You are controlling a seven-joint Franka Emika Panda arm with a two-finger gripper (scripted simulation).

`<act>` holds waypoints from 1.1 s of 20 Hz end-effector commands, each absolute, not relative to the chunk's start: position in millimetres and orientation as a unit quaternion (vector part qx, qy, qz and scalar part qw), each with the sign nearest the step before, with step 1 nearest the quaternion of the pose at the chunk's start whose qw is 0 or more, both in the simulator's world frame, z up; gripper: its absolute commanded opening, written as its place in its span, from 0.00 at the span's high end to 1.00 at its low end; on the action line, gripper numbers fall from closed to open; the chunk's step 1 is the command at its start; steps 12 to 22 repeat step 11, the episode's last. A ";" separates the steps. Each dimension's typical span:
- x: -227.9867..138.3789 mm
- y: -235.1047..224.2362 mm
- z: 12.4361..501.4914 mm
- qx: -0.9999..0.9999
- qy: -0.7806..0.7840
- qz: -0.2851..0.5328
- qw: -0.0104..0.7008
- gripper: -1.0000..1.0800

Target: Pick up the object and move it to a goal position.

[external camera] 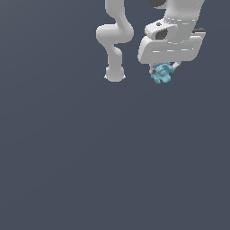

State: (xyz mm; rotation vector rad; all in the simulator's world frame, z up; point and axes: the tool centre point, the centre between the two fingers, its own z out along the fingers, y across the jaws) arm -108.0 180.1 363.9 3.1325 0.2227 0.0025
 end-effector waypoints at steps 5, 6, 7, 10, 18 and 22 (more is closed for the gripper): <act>-118.4 192.2 397.2 0.998 0.070 0.000 0.000 1.00; -119.2 193.3 400.1 0.998 0.070 0.000 0.000 1.00; -119.9 194.3 402.5 0.998 0.070 0.000 0.000 1.00; -120.9 196.0 406.4 0.998 0.070 0.000 0.000 1.00; -120.9 196.1 406.7 0.998 0.070 0.000 0.000 1.00; -120.9 196.1 406.7 0.998 0.070 0.000 0.000 1.00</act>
